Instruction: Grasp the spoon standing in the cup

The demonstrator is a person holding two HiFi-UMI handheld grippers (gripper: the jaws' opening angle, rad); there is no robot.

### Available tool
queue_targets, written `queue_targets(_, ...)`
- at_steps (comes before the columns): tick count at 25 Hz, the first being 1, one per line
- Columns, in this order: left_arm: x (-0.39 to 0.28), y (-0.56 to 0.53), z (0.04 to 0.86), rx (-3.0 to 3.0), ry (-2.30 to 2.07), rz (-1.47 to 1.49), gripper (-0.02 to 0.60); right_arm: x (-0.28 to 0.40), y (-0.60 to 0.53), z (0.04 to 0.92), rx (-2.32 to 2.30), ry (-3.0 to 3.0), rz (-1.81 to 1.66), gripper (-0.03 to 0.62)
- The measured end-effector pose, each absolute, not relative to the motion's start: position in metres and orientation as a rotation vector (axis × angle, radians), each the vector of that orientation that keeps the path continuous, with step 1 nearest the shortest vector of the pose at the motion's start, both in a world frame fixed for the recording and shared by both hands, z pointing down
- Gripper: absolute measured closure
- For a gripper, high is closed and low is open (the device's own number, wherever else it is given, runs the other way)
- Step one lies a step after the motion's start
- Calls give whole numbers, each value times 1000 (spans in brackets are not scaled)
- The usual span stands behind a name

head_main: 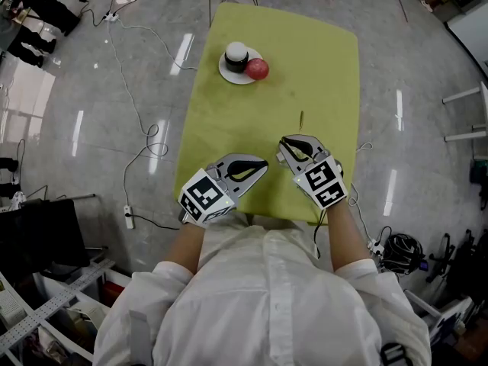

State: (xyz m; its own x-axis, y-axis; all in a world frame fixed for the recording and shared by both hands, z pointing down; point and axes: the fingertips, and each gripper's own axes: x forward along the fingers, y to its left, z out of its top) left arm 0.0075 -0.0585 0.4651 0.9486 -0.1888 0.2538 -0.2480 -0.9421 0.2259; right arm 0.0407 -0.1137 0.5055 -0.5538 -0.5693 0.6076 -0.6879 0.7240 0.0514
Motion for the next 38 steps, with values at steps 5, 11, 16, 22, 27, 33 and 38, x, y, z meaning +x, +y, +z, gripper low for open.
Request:
queue_targets(5, 7, -58, 464, 2853, -320, 329, 577, 42, -116, 491, 984, -2330, 246, 569)
queue_targets(11, 5, -57, 461, 2860, -321, 327, 577, 37, -117, 467, 1007, -2351, 208, 569)
queue_targets(16, 1, -57, 459, 2864, -328, 319, 577, 31, -117, 447, 1024, -2384, 176, 569)
queue_targets(22, -5, -56, 459, 2864, -332, 319, 577, 22, -118, 434, 1036, -2421, 160, 569)
queue_targets(27, -12, -58, 459, 2862, -338, 319, 577, 8, -118, 438, 1030, -2440, 180, 569)
queue_targets(33, -18, -59, 459, 2858, -344, 318, 577, 1, -120, 435, 1044, -2453, 174, 570)
queue_targets(38, -21, -59, 458, 2857, -348, 318, 577, -4, -122, 428, 1041, -2469, 164, 571)
